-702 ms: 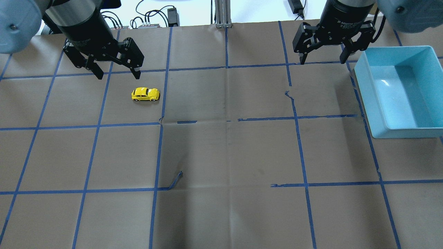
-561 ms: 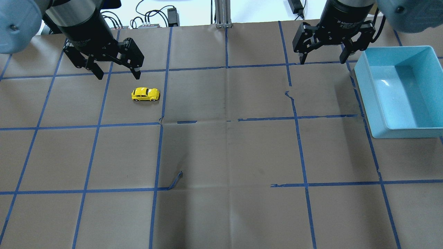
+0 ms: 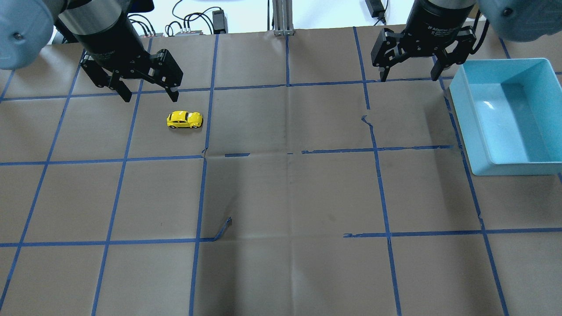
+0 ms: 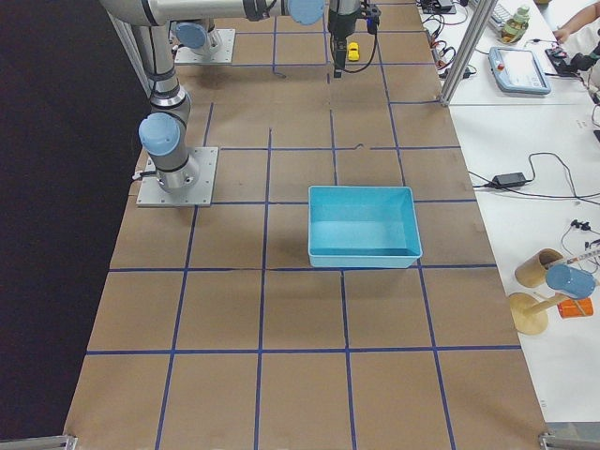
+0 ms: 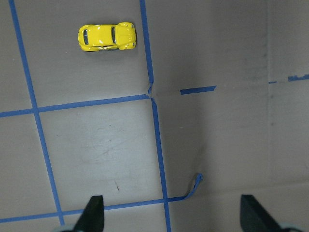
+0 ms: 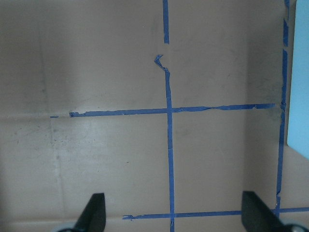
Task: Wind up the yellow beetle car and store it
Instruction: 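Move the left gripper down over the yellow beetle car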
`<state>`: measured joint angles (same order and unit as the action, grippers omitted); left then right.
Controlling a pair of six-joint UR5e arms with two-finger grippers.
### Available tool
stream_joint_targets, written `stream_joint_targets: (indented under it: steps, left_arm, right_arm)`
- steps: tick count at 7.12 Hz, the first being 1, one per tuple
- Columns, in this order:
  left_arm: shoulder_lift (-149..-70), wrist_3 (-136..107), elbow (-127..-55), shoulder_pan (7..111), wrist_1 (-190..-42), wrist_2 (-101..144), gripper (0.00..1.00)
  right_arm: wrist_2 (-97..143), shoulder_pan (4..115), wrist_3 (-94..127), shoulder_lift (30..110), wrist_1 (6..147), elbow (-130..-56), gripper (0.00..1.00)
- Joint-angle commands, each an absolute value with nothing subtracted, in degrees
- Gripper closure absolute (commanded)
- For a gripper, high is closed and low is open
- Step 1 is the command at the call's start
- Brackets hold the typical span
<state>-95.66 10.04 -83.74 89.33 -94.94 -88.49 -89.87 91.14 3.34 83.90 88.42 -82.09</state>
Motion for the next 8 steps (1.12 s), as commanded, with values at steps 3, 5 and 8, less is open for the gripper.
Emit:
stream_joint_targets:
  steps: [3,5,8]
  left_arm:
    - [-101.1,35.1,-84.8,89.1,-87.1,-88.2,0.01]
    - [-105.6,52.7,-84.8,89.0,-81.8,-88.6,0.01]
    - [-112.0,73.1,-84.8,86.1,-73.9,-88.6,0.01]
  right_arm:
    - [-89.8,91.1,3.5,83.9,88.3,-82.2,0.00]
    - [-89.8,91.1,3.2,83.8,88.4,-82.2,0.00]
    - [-89.8,91.1,3.1,83.7,88.5,-82.2,0.00]
